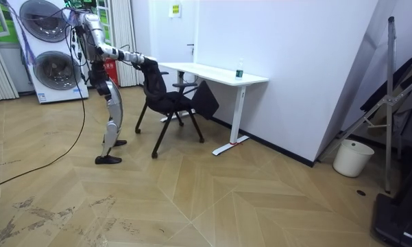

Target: Push chair

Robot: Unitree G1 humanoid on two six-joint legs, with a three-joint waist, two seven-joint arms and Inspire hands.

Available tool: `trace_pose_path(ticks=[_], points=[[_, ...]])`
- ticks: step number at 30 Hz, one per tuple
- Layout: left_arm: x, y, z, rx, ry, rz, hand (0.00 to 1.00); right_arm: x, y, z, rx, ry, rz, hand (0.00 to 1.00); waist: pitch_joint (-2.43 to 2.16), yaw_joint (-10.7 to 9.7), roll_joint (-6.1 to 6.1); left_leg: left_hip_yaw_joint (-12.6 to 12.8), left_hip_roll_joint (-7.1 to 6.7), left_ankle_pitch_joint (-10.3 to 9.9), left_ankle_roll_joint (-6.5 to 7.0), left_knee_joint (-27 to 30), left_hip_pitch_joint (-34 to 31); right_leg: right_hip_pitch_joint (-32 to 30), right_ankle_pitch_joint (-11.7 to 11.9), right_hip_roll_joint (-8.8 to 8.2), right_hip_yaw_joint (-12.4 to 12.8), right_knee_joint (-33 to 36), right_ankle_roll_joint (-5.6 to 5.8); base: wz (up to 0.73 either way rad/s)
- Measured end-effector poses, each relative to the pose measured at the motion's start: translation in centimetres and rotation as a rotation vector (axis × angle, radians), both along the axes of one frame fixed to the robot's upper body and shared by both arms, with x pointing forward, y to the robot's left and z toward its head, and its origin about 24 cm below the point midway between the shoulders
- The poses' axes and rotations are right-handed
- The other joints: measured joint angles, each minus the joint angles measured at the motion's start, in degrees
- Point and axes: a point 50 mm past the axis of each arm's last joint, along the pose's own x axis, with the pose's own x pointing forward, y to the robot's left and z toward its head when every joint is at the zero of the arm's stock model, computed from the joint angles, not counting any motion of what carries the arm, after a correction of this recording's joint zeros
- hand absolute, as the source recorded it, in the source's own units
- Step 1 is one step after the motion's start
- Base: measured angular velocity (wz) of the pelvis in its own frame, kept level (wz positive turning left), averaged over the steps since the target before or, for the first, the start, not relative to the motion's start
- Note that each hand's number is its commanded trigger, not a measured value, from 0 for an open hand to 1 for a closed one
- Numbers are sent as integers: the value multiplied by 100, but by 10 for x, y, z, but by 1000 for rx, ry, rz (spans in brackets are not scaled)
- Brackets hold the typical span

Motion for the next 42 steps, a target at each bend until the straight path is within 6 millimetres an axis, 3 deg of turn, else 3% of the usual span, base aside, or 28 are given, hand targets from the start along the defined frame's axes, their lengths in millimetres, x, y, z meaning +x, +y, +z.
trace_pose_path(ticks=[6,8,11,15,21,23,25,27,29,34,36,37,38,39,40,41,42], points=[[0,6,8,27,-24,-17,100,-1,4,9,-8,-9,22,100,-2,46,-19,107,-1,0,5,25,22,103,143,67,333,-308,43,-11],[0,6,9,26,-23,-20,100,-1,5,12,-26,-6,35,100,2,81,-28,242,-49,-11,23,-95,137,125,175,12,501,-352,85,-13],[0,8,11,16,-18,-24,100,-2,6,17,-37,-6,50,100,5,177,-32,358,-156,-9,47,-385,346,122,213,-80,611,-364,160,-21],[0,12,13,25,-25,-33,100,-3,8,18,-33,-9,57,100,9,186,-23,450,-176,-15,85,-517,463,261,304,-52,655,-714,242,-8],[-1,11,17,19,-46,-45,100,-7,6,25,-33,-9,59,100,7,183,18,92,-213,-9,94,-634,469,403,429,26,601,-1026,255,9],[-3,11,14,14,-37,-39,100,-8,6,25,-39,1,66,100,15,193,83,-455,-204,-7,89,-762,603,260,416,44,556,-675,237,-2],[-7,13,13,7,-38,-31,100,-9,7,25,-34,2,78,100,11,242,117,-819,-205,-6,82,-779,623,168,358,106,569,-748,128,-23],[-10,15,10,0,-28,-16,100,-9,8,26,-36,0,90,100,-5,282,191,-748,-225,-5,32,-764,584,274,446,120,441,-930,52,-6],[-13,13,8,-11,-18,-17,100,-11,7,25,-47,9,101,100,-10,50,170,-441,-187,66,1,-903,674,433,445,176,627,-958,52,51],[-13,11,12,-5,-25,-22,100,-13,5,27,-55,5,100,100,-18,37,108,-441,-195,130,-39,-1230,896,412,445,186,642,-965,53,-1],[-13,11,13,-3,-29,-23,100,-14,5,28,-55,4,99,100,-18,35,96,-542,-183,132,-36,-1340,966,375,445,196,629,-826,53,-5],[-14,11,12,1,-27,-24,100,-14,5,26,-51,16,92,100,-12,57,117,-909,-89,158,-64,-1482,1107,57,375,224,627,-291,46,-34],[-14,13,14,14,-37,-27,100,-15,7,25,-32,20,86,73,-11,189,76,-1307,-42,153,-77,-1459,1123,-325,381,335,696,-456,-132,-52],[-15,15,16,20,-42,-26,100,-15,9,25,-27,16,91,42,-7,245,67,-1364,-20,132,-107,-1414,1092,-551,549,386,734,-650,-252,-15],[-16,15,12,22,-29,-22,100,-16,9,24,-25,23,95,26,-44,125,175,-1170,17,68,-183,-1310,1001,-529,864,391,468,-612,-363,20],[-17,15,11,22,-27,-24,100,-17,9,24,-28,23,103,0,-36,119,171,-921,28,64,-178,-1338,991,-465,876,405,447,-645,-378,56],[-17,13,10,19,-27,-30,66,-17,7,24,-37,28,107,0,-16,38,137,-709,-45,64,-175,-1455,1000,-324,876,429,515,-753,-378,53]])
